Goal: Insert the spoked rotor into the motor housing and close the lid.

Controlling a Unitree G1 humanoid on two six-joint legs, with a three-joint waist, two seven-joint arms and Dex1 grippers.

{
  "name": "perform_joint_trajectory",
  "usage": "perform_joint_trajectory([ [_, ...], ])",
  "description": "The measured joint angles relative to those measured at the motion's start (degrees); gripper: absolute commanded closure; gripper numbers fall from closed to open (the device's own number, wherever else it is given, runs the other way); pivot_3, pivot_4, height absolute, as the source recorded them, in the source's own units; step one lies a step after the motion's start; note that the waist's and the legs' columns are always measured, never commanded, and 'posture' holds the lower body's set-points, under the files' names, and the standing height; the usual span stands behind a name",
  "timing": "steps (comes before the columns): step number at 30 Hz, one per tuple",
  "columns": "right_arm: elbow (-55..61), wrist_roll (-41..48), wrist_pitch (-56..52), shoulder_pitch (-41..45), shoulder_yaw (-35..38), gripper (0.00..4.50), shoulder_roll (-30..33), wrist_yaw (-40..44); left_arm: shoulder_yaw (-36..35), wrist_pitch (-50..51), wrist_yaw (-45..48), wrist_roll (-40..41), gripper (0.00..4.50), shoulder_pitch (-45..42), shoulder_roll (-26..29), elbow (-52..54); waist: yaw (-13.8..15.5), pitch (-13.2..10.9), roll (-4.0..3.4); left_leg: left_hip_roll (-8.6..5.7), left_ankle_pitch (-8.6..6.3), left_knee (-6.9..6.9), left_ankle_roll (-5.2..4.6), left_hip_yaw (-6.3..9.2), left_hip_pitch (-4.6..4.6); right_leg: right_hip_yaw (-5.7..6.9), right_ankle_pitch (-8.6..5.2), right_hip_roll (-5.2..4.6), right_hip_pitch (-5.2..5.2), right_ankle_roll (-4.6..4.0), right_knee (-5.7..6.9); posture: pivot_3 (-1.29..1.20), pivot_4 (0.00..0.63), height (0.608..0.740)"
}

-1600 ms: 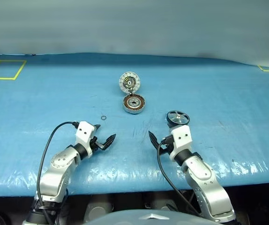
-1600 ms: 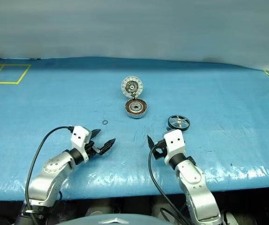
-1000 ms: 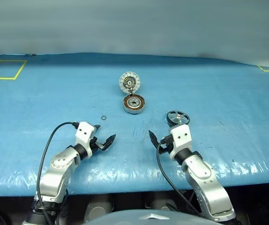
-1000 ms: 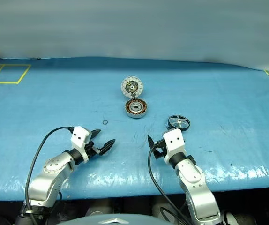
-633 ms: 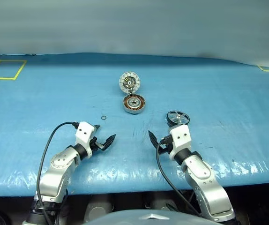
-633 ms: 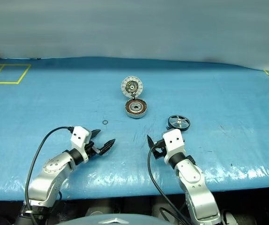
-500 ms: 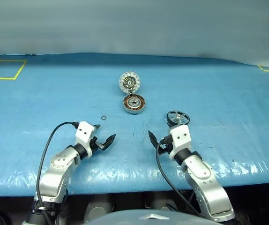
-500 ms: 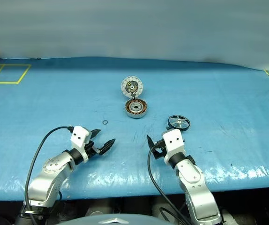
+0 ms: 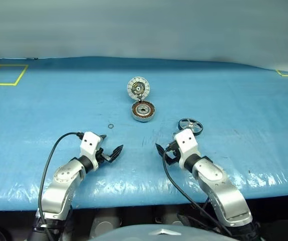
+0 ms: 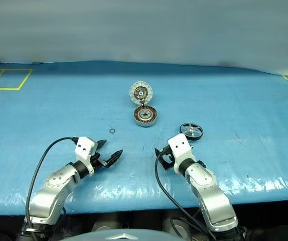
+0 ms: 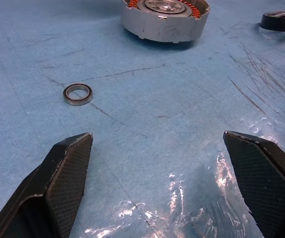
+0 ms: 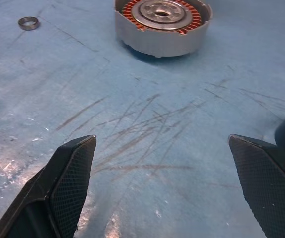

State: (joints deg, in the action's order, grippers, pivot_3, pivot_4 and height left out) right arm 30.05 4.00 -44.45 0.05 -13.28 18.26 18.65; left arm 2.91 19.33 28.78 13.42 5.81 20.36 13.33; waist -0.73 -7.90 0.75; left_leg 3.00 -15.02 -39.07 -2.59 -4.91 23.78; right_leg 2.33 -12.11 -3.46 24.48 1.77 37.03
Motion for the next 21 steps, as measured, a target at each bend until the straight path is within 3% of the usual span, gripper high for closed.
perform_joint_trajectory([
  [5,-1.3,-0.5,-10.1,15.1,-5.0,0.02,6.7,4.8,0.7,-1.7,-0.1,-0.7,0.0,0.4,-0.7,0.2,0.1,0.0,-0.04,-0.02,0.0,0.01,-0.01,0.04,0.02,0.04,0.0,0.01,0.02,-0.01,-0.01,0.0,0.15,0.74],
  [9,-8.4,-1.4,-11.4,26.9,-9.4,0.02,7.5,8.3,1.7,-5.1,-0.1,-2.3,0.0,0.7,-1.1,0.1,0.1,0.0,-0.04,-0.06,-0.01,0.06,-0.04,0.02,0.13,0.03,0.0,0.03,-0.07,-0.05,-0.01,0.0,0.15,0.74],
  [15,-23.5,-5.5,-3.9,40.1,-19.7,0.02,7.6,15.6,2.2,-7.4,-0.1,-3.3,0.0,0.8,-2.1,-0.3,0.1,0.0,-0.05,-0.14,-0.03,0.06,-0.08,-0.02,0.19,0.03,0.01,0.03,-0.06,-0.01,-0.03,0.0,0.15,0.74],
  [21,-38.0,-9.0,4.5,46.0,-22.3,0.02,3.2,18.3,2.1,-8.3,-0.5,-3.3,0.0,1.4,-2.5,-0.7,0.0,-0.1,-0.08,-0.29,-0.02,0.04,-0.08,-0.05,0.2,0.01,0.13,0.01,-0.06,0.18,-0.02,0.0,0.15,0.74],
])
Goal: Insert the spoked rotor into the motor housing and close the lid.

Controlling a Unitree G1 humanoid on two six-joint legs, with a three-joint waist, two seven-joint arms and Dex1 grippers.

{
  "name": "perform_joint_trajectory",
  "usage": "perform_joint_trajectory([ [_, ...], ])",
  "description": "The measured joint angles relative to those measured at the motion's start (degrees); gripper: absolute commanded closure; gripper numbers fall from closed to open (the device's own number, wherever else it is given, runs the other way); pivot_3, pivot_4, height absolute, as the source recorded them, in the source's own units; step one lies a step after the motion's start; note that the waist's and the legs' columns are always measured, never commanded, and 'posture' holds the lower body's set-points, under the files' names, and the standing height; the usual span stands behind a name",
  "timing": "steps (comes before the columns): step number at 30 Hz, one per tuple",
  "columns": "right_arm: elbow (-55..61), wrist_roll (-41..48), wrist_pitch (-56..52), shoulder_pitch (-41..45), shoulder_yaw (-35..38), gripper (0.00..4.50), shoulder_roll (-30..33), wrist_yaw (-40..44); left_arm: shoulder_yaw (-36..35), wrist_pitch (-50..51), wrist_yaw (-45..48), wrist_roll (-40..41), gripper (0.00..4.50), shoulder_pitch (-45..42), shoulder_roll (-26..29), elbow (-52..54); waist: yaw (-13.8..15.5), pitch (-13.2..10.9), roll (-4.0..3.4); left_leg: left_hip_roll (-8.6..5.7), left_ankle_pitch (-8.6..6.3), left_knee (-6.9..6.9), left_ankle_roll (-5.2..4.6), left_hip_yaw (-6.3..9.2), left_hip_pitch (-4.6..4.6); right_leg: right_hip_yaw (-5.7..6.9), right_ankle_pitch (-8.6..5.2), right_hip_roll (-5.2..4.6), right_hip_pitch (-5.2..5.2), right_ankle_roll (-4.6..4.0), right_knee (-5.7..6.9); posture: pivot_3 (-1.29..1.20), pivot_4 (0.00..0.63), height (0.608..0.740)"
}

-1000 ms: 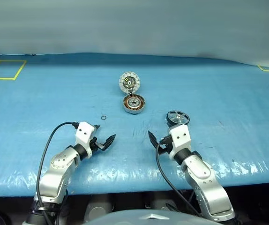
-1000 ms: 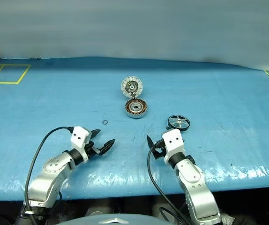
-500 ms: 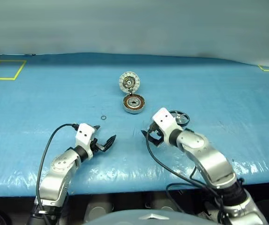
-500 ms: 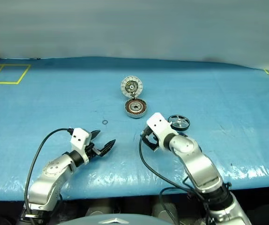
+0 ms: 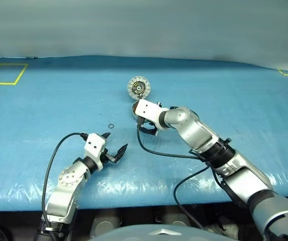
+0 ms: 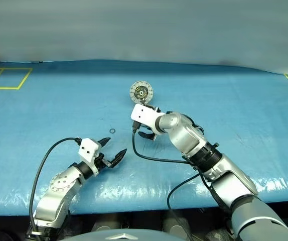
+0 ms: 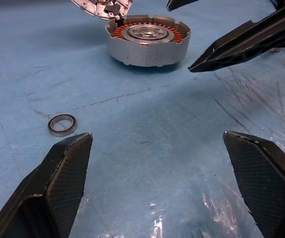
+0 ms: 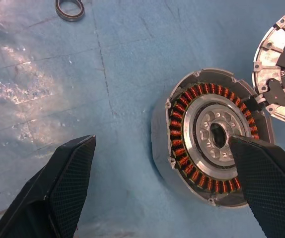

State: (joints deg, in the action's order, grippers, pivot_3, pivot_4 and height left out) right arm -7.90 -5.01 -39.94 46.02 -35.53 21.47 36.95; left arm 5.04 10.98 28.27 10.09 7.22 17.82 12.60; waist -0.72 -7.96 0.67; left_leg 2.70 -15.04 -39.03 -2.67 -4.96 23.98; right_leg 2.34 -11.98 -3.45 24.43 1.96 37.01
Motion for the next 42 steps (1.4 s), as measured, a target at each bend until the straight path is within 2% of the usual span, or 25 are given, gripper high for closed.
perform_joint_trajectory([
  [4,-9.0,-1.5,5.0,3.0,0.1,0.02,-2.8,1.0,0.1,-0.7,-0.3,-0.1,0.0,0.5,-0.3,-0.4,0.0,0.0,-0.02,0.0,0.0,0.0,0.0,-0.01,-0.01,0.0,0.03,0.0,0.0,0.05,0.0,0.0,0.15,0.74],
  [13,-21.4,-2.9,10.5,5.6,2.0,0.02,-6.3,3.0,0.1,-1.8,-0.7,-0.5,0.0,0.5,-1.0,-1.2,-0.1,-0.1,-0.14,0.01,0.01,0.0,0.01,-0.02,-0.01,-0.01,0.11,-0.01,0.0,0.17,0.02,0.0,0.15,0.74],
  [20,-22.9,-4.5,9.9,6.7,2.5,0.02,-6.5,6.1,0.1,-2.0,-0.7,-0.7,0.0,0.5,-1.7,-1.3,-0.1,-0.1,-0.16,0.03,0.01,0.0,0.01,-0.01,-0.02,0.0,0.12,-0.03,-0.02,0.2,0.02,0.0,0.15,0.74],
  [28,-18.2,-5.0,-0.5,6.0,4.7,2.52,-7.9,8.3,-0.1,-3.2,-0.8,-1.1,0.0,0.5,-1.9,-2.1,0.0,0.0,-0.13,0.18,-0.01,0.01,-0.01,0.02,-0.17,0.03,-0.01,-0.06,-0.2,-0.02,-0.02,0.0,0.15,0.74],
  [29,-16.6,-5.3,-1.6,5.0,4.8,2.64,-7.9,8.2,-0.2,-3.3,-0.8,-1.1,0.0,0.5,-1.9,-2.5,-0.1,0.1,-0.12,0.21,-0.02,0.01,-0.02,0.02,-0.24,0.03,-0.01,-0.05,-0.27,-0.02,-0.02,0.0,0.15,0.74],
  [37,6.9,-7.2,-17.1,-9.3,5.1,2.71,-11.0,1.8,-2.6,-4.3,-1.0,-1.0,0.0,1.5,-1.1,-3.0,-0.6,1.0,-0.23,0.36,-0.1,0.11,0.13,0.15,-0.72,0.23,-0.24,-0.04,-0.52,-0.36,-0.04,0.0,0.15,0.74],
  [42,18.1,-6.7,-27.4,-15.3,4.8,2.71,-14.2,-1.5,-2.8,-4.3,-0.8,-1.0,0.0,2.0,-0.8,-3.0,-0.7,1.1,-0.22,0.37,-0.15,0.15,0.19,0.17,-0.9,0.21,-0.27,-0.19,-0.59,-0.39,-0.07,0.0,0.15,0.74],
])
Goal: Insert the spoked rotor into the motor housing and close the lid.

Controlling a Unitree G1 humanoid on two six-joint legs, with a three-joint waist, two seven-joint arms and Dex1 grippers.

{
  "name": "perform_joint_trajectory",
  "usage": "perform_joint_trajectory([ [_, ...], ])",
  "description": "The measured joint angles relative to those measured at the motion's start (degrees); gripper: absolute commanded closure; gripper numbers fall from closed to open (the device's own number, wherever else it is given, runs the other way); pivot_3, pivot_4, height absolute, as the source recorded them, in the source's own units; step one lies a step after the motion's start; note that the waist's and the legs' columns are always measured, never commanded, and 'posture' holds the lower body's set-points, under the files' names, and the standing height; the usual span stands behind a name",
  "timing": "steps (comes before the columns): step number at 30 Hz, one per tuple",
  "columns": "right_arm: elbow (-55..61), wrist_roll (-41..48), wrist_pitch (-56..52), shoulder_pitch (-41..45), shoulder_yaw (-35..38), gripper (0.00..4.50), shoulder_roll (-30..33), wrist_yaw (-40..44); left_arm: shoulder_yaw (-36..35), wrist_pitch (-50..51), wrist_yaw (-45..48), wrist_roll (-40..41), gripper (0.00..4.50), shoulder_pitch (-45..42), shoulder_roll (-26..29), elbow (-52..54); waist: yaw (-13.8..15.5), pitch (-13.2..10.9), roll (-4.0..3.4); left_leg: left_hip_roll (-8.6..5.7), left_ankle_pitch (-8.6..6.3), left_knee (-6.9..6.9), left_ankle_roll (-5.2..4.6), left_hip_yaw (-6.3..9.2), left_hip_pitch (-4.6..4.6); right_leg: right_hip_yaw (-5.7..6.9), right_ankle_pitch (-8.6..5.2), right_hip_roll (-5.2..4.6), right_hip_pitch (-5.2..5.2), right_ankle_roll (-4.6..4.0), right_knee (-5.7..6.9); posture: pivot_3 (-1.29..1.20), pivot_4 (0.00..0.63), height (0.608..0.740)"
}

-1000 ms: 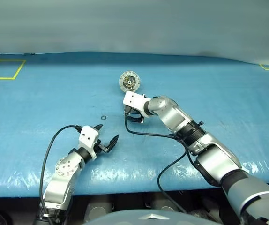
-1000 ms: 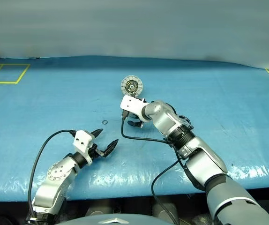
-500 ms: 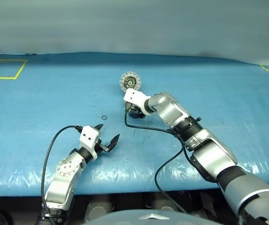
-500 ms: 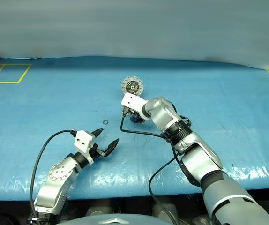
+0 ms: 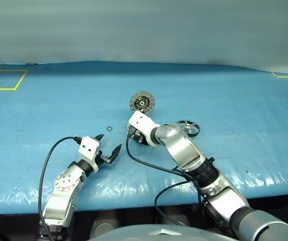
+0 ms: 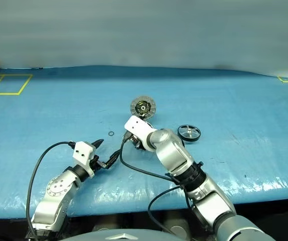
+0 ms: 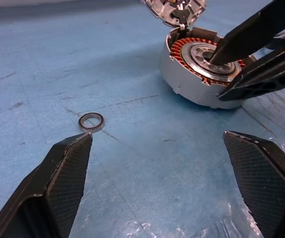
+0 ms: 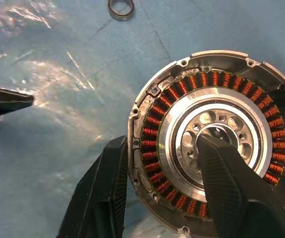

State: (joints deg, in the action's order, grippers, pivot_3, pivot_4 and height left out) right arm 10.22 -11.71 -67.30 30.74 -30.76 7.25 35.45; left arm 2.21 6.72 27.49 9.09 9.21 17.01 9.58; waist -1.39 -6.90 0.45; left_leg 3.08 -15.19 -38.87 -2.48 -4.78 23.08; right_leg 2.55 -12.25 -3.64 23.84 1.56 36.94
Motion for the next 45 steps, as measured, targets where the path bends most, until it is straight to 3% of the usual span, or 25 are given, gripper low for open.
perform_joint_trajectory([
  [13,12.5,6.3,-13.8,-4.7,-0.1,2.71,-4.3,-7.2,0.0,0.7,0.0,0.0,0.0,0.3,0.2,0.1,0.0,0.0,0.0,0.0,-0.03,0.28,0.06,0.01,0.15,0.01,-0.11,-0.1,0.25,-0.1,-0.13,0.0,0.15,0.74],
  [20,14.6,8.7,-16.1,-6.4,1.2,0.53,-7.2,-12.6,0.2,1.5,0.2,0.0,0.0,0.5,0.3,0.3,0.1,0.0,0.0,-0.07,0.01,0.33,0.07,0.0,0.62,0.01,-0.12,0.13,0.72,-0.07,-0.11,0.0,0.15,0.74],
  [28,21.2,12.8,-24.6,-5.1,6.4,0.53,-9.2,-15.8,0.9,2.7,2.2,0.0,0.0,0.8,2.0,1.4,0.1,-0.4,0.01,-0.09,0.02,0.34,0.06,0.02,0.8,0.02,-0.12,0.12,0.81,-0.05,-0.1,0.0,0.15,0.74],
  [35,31.7,18.0,-24.2,-4.8,13.0,0.53,-8.5,-15.7,1.2,2.3,5.1,0.0,0.0,1.1,4.3,1.9,0.1,-0.4,0.03,-0.12,0.05,0.64,0.11,-0.01,0.83,0.01,-0.22,0.14,0.78,-0.01,-0.13,0.0,0.15,0.74],
  [39,36.2,20.2,-13.4,-11.4,15.6,0.53,-4.8,-14.4,0.2,2.3,4.4,-0.2,0.0,-0.2,4.8,1.3,0.2,-0.4,0.07,-0.2,0.05,0.77,0.11,0.02,0.81,0.0,-0.34,0.13,0.76,0.09,-0.13,0.0,0.15,0.74],
  [45,32.6,18.4,25.8,-33.0,15.9,0.53,1.6,-14.0,-0.9,1.2,5.4,0.0,0.0,-6.4,5.7,-4.7,0.2,-0.4,0.13,-0.46,0.07,0.92,0.12,0.16,0.73,-0.15,-0.49,0.14,0.63,0.77,-0.1,0.0,0.15,0.74],
])
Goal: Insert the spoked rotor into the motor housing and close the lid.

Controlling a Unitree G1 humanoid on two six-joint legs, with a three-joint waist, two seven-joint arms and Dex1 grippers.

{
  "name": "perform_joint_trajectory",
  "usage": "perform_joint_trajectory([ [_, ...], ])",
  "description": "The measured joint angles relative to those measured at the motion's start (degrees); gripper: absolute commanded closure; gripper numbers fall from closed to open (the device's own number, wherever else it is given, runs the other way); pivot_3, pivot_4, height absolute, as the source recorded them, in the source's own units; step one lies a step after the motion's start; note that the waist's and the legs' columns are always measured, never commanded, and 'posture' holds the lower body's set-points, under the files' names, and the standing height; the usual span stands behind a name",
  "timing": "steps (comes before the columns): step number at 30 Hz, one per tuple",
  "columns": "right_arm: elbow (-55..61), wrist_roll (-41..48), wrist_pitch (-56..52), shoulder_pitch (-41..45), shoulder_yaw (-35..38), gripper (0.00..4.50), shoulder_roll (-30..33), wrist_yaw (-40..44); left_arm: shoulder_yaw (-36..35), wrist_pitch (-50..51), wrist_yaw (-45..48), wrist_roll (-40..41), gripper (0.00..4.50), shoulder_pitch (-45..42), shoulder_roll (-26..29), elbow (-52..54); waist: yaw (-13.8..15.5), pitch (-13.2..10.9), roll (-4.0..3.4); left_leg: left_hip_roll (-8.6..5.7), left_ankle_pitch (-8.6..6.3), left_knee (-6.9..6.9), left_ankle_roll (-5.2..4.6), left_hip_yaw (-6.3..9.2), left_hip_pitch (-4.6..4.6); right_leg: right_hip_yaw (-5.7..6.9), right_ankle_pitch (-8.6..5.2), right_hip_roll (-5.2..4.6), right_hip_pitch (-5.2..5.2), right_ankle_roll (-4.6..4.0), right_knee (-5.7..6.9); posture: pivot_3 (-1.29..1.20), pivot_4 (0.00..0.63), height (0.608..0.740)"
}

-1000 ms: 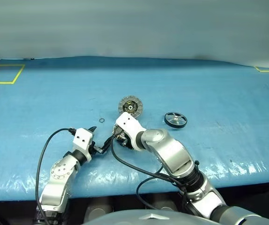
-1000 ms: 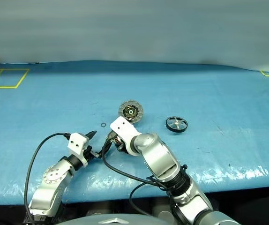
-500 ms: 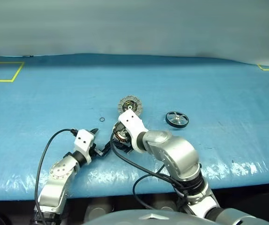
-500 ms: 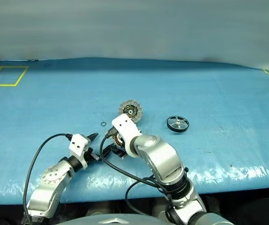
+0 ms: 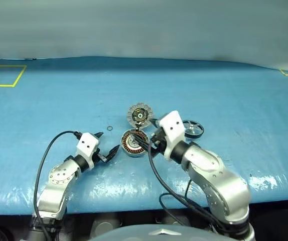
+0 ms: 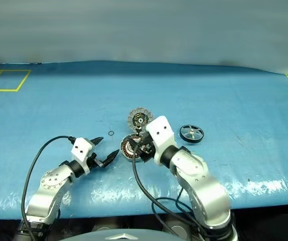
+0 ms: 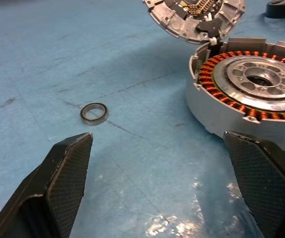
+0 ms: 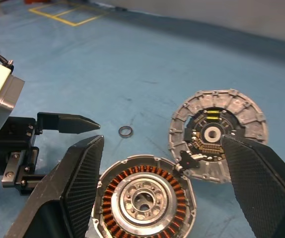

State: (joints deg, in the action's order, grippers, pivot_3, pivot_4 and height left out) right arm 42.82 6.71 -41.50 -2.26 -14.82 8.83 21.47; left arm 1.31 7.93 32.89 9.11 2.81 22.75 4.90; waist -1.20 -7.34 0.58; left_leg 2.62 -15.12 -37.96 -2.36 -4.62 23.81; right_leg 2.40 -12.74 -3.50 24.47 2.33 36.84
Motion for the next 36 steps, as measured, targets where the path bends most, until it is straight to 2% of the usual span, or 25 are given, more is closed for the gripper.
perform_joint_trajectory([
  [3,-6.8,-0.6,14.2,-5.9,0.0,0.53,2.0,1.5,-0.2,-0.6,1.0,0.1,0.0,-3.2,-0.1,-2.9,-0.1,0.0,0.08,0.0,0.01,-0.06,0.0,-0.02,-0.11,-0.02,-0.05,0.01,-0.11,0.19,0.01,0.0,0.15,0.74],
  [9,-17.1,-2.4,30.2,-11.7,0.6,0.53,3.2,1.2,-0.9,0.7,1.8,1.2,0.0,-9.8,-0.4,-11.3,0.3,-0.1,0.22,0.02,0.06,-0.18,-0.02,0.0,-0.14,-0.03,-0.08,0.01,-0.16,0.12,0.07,0.0,0.15,0.74],
  [16,-23.3,-5.5,41.5,-15.2,0.0,0.53,5.3,0.9,-0.5,0.6,0.8,-1.3,0.0,-15.7,-0.3,-18.9,0.6,-0.2,0.32,0.0,0.05,-0.19,-0.04,-0.02,-0.13,-0.08,0.13,0.01,-0.19,-0.02,0.05,0.0,0.15,0.74],
  [21,-26.8,-5.9,44.2,-16.0,0.0,0.53,5.0,0.2,0.5,-1.5,1.0,-2.9,0.0,-19.1,-0.4,-23.6,0.7,-0.2,0.32,0.01,0.07,-0.21,-0.01,0.03,-0.23,-0.04,0.11,0.01,-0.31,-0.07,0.07,0.0,0.15,0.74],
  [25,-26.8,-6.1,44.7,-15.7,0.0,0.48,4.9,-0.2,1.4,-2.7,1.1,-3.6,0.79,-20.2,-0.4,-25.7,0.7,-0.2,0.32,0.01,0.07,-0.25,-0.02,0.06,-0.46,-0.02,0.03,0.0,-0.61,-0.17,0.05,0.0,0.15,0.74],
  [32,-26.8,-6.1,44.6,-15.0,0.0,0.48,4.9,-0.6,1.9,-3.1,2.2,-3.5,3.18,-18.3,-0.3,-24.6,0.5,-0.2,0.31,0.11,0.06,-0.19,-0.02,0.0,-0.92,-0.05,-0.19,-0.03,-0.93,-0.21,0.12,0.0,0.15,0.74],
  [34,-26.8,-6.1,44.6,-15.1,0.0,0.48,5.0,-0.7,1.4,-2.1,2.2,-3.1,3.81,-16.6,0.0,-22.7,0.5,-0.1,0.31,0.13,0.06,-0.16,-0.01,-0.03,-0.98,-0.05,-0.08,-0.05,-0.94,-0.48,0.13,0.0,0.15,0.74],
  [36,-26.8,-6.1,44.6,-15.3,0.0,0.48,5.0,-0.7,0.8,-0.5,2.3,-2.4,3.87,-14.3,0.7,-19.9,0.4,-0.1,0.31,0.14,0.06,-0.12,-0.01,-0.06,-1.01,-0.06,-0.08,-0.07,-0.94,-0.51,0.14,0.0,0.15,0.74],
])
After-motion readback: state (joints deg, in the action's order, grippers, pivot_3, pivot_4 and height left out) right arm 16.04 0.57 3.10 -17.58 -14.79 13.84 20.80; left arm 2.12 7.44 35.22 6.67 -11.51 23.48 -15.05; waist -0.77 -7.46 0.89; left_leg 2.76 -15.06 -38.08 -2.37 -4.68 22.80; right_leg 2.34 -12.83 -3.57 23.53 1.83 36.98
